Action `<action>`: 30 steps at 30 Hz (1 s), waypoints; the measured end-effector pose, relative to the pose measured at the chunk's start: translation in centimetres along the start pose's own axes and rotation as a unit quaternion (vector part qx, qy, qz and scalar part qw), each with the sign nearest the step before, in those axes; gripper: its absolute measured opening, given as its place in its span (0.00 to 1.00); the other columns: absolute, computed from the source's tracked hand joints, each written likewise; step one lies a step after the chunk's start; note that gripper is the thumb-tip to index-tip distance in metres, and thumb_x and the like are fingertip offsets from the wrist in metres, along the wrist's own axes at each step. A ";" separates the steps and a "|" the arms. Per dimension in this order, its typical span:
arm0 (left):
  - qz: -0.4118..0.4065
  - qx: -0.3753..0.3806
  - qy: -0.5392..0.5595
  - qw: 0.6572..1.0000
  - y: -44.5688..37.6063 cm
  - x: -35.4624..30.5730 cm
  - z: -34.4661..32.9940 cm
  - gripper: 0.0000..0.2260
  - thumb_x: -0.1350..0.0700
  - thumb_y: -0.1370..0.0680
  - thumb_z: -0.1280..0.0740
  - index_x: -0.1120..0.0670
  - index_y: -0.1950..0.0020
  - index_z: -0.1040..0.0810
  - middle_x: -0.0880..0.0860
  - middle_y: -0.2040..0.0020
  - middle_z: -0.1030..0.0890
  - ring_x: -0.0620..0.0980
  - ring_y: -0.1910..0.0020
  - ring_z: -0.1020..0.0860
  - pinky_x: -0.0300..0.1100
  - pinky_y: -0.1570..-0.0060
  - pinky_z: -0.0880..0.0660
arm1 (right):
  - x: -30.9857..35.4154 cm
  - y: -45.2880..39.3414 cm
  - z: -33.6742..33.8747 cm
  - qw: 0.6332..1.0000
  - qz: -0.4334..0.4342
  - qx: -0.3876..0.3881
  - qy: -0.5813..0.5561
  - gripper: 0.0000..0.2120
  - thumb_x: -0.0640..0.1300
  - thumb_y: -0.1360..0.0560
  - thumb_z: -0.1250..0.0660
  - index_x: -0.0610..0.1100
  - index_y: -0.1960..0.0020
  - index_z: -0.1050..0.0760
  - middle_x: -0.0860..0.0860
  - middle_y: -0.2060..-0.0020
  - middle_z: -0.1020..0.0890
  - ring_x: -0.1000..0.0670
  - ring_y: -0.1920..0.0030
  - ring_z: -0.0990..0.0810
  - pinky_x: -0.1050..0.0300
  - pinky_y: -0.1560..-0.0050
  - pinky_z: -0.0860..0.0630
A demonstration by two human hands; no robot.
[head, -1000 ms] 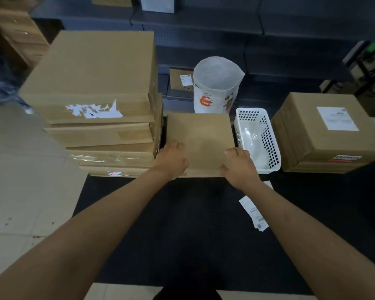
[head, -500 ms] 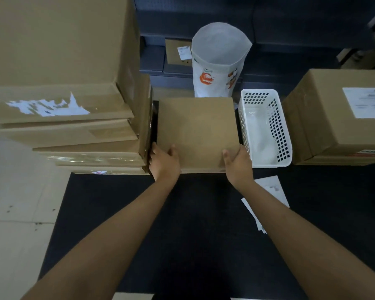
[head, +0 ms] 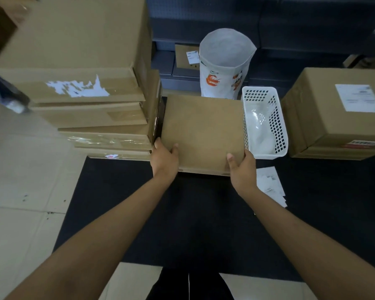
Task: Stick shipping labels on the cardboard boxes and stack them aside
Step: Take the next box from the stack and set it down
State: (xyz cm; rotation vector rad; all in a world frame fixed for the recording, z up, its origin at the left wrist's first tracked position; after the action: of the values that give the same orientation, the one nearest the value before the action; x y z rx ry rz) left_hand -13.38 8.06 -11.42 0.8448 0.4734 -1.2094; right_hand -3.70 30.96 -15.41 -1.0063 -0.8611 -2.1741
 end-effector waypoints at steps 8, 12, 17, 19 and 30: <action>-0.012 0.003 0.036 0.999 7.9 3.4 3.8 0.28 0.49 0.20 0.38 0.58 0.25 0.41 0.57 0.29 0.33 0.57 0.32 0.32 0.53 0.34 0.33 | -0.1 8.9 2.3 0.999 0.031 -0.027 0.004 0.27 0.55 0.23 0.35 0.41 0.30 0.33 0.46 0.37 0.25 0.46 0.37 0.26 0.45 0.35 0.28; -0.032 0.005 0.042 0.999 10.1 5.7 5.6 0.27 0.48 0.20 0.37 0.58 0.26 0.40 0.57 0.31 0.31 0.57 0.34 0.31 0.56 0.34 0.33 | -0.1 12.5 2.5 0.998 0.045 -0.030 0.015 0.23 0.52 0.22 0.36 0.40 0.32 0.31 0.46 0.39 0.23 0.46 0.40 0.24 0.51 0.38 0.27; -0.027 0.021 0.023 0.999 12.6 9.1 6.1 0.26 0.49 0.21 0.37 0.58 0.26 0.39 0.58 0.31 0.32 0.59 0.34 0.31 0.57 0.35 0.32 | -3.5 16.6 1.6 0.999 0.004 -0.030 0.015 0.22 0.52 0.22 0.36 0.40 0.34 0.30 0.46 0.40 0.23 0.47 0.43 0.24 0.50 0.41 0.26; -0.015 0.040 0.019 0.999 13.4 10.8 5.5 0.27 0.49 0.21 0.37 0.58 0.26 0.40 0.58 0.30 0.33 0.59 0.34 0.31 0.57 0.35 0.32 | -5.1 17.9 1.2 0.999 -0.009 -0.030 0.016 0.23 0.52 0.22 0.35 0.39 0.34 0.30 0.45 0.41 0.23 0.45 0.41 0.23 0.49 0.40 0.26; 0.002 0.047 0.008 0.999 14.9 14.4 4.2 0.27 0.48 0.21 0.37 0.57 0.26 0.41 0.57 0.30 0.35 0.58 0.35 0.31 0.56 0.37 0.30 | -7.1 18.7 0.4 0.998 -0.003 0.001 0.067 0.26 0.54 0.23 0.34 0.40 0.32 0.33 0.44 0.39 0.25 0.44 0.40 0.25 0.47 0.38 0.27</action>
State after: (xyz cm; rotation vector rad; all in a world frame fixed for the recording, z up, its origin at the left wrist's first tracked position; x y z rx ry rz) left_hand 4.68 -2.42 -14.58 0.9361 0.4290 -1.2290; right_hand 13.90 21.33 -15.21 -0.8468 -0.8050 -2.2163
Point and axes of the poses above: each hand's wrist, its own y-axis away from the middle knuckle, its own z-axis out of the back of the hand, x = y × z, the point moved 6 cm from there along -y, towards the middle knuckle
